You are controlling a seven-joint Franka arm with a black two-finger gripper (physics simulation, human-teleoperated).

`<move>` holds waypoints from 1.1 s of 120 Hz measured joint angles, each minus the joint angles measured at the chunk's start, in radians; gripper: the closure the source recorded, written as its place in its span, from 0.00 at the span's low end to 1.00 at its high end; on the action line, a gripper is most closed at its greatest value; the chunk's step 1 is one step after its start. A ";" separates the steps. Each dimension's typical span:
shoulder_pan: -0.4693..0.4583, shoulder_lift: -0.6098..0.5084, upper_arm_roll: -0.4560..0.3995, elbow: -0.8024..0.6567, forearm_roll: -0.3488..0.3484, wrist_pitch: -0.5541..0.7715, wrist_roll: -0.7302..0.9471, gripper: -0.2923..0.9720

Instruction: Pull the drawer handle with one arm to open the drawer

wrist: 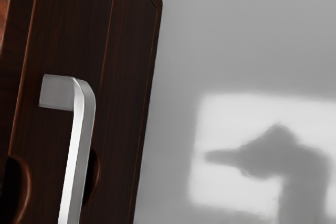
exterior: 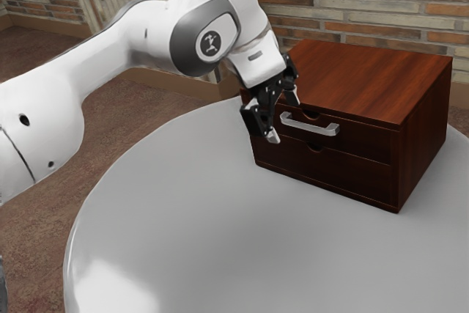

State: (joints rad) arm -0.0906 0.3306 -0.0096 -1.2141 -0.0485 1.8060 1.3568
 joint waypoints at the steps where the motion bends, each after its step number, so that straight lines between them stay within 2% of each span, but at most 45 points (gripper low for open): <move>1: 0.000 0.002 0.000 0.000 0.000 0.003 0.000 0.23; 36: 0.000 0.026 0.005 0.003 0.043 0.061 -0.022 0.28; 54: 0.001 0.033 0.005 0.003 0.056 0.074 -0.032 0.39; 79: -0.002 0.035 -0.002 -0.003 0.124 0.129 -0.043 0.49; 100: -0.003 0.032 -0.018 -0.009 0.111 0.152 -0.049 0.54; 132: -0.003 0.031 -0.020 -0.050 0.104 0.193 -0.038 0.57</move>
State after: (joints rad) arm -0.0936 0.3613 -0.0291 -1.2638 0.0554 1.9992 1.3191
